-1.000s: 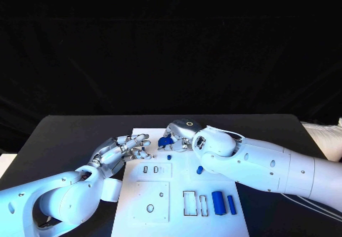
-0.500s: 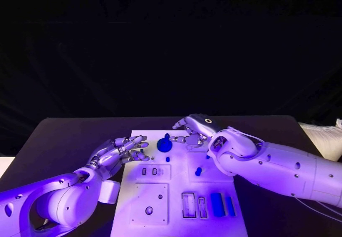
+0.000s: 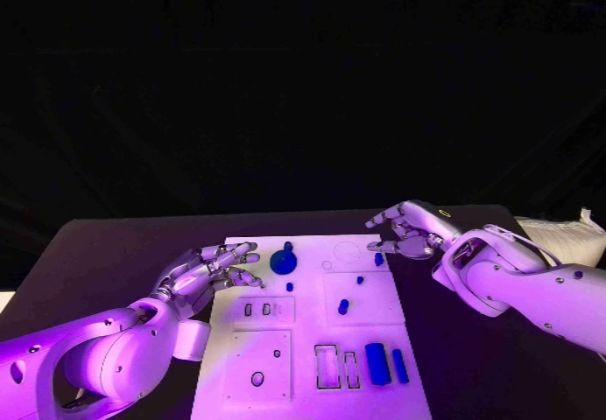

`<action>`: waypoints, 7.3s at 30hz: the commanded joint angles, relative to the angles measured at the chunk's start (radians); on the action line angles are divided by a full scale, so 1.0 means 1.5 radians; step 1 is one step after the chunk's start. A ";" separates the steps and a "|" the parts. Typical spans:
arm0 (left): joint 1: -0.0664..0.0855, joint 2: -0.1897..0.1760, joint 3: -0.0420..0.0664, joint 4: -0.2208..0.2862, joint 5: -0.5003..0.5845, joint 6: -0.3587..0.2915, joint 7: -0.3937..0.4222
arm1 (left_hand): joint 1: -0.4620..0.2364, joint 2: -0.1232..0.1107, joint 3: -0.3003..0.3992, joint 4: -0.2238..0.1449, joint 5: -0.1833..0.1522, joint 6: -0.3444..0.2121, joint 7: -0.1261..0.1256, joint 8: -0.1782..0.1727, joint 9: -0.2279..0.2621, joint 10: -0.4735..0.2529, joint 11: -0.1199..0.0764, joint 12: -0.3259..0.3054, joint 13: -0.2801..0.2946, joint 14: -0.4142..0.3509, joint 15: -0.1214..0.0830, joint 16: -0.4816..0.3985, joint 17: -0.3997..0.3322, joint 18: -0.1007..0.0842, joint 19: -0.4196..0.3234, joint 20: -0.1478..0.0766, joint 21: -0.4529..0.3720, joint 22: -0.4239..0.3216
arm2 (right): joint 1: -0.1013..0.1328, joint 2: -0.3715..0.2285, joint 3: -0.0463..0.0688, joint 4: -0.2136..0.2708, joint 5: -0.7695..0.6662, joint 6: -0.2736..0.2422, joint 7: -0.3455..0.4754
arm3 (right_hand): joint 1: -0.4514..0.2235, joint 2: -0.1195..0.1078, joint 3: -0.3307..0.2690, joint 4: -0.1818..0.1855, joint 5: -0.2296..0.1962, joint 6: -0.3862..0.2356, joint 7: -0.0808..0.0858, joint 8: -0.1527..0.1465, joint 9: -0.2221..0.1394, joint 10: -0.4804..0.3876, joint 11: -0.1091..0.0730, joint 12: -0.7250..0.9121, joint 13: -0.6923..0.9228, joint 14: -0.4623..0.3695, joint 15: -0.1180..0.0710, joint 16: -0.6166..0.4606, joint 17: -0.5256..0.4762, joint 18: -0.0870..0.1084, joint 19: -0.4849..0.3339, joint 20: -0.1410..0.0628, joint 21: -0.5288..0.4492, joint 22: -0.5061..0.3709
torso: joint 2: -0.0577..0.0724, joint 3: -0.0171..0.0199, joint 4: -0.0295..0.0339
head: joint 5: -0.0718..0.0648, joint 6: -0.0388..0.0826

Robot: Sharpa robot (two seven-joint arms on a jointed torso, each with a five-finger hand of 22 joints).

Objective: Assemble the parts on the task board

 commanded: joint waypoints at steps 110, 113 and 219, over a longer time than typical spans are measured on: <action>0.000 0.008 0.000 -0.054 0.001 0.027 0.002 | -0.003 0.004 0.002 -0.005 -0.004 -0.003 0.002 -0.006 0.000 -0.005 -0.001 -0.004 0.001 -0.011 0.001 0.003 0.006 0.006 -0.008 0.002 0.004 0.002 | -0.030 0.198 -0.013 0.020 -0.072 0.075 -0.157 | 0.019 0.080 0.096 -0.047 -0.054 0.110 -0.042 0.035 0.021 0.046 -0.032 0.016 0.145 0.065 -0.027 0.005 0.151 -0.004 0.071 -0.026 0.003 0.175 | -0.019 -0.0088 0.0077 | 0.028 -0.046; 0.000 0.008 0.000 -0.056 0.002 0.027 0.002 | -0.003 0.004 0.002 -0.005 -0.004 -0.003 0.002 -0.006 0.000 -0.005 -0.001 -0.004 0.001 -0.011 0.001 0.003 0.006 0.006 -0.008 0.002 0.004 0.002 | -0.036 0.217 -0.017 0.018 -0.087 0.082 -0.167 | 0.017 0.079 0.096 -0.047 -0.054 0.109 -0.042 0.035 0.021 0.045 -0.031 0.015 0.145 0.065 -0.027 0.005 0.151 -0.004 0.071 -0.026 0.003 0.175 | -0.019 -0.0096 0.0087 | 0.029 -0.048; 0.015 0.029 0.000 -0.106 -0.288 0.073 -0.365 | -0.138 0.020 -0.109 0.059 -0.006 0.031 -0.063 0.094 0.050 0.116 -0.072 0.628 0.570 0.197 -0.063 0.801 0.792 -0.060 0.205 -0.060 0.581 0.617 | -0.009 0.079 -0.005 0.124 0.133 -0.043 0.034 | -0.053 0.004 0.035 0.009 -0.043 0.010 -0.004 0.005 0.002 -0.009 0.002 -0.095 0.087 0.064 0.003 0.003 0.149 -0.004 0.071 0.002 0.003 0.175 | -0.038 -0.0007 0.0012 | 0.044 -0.064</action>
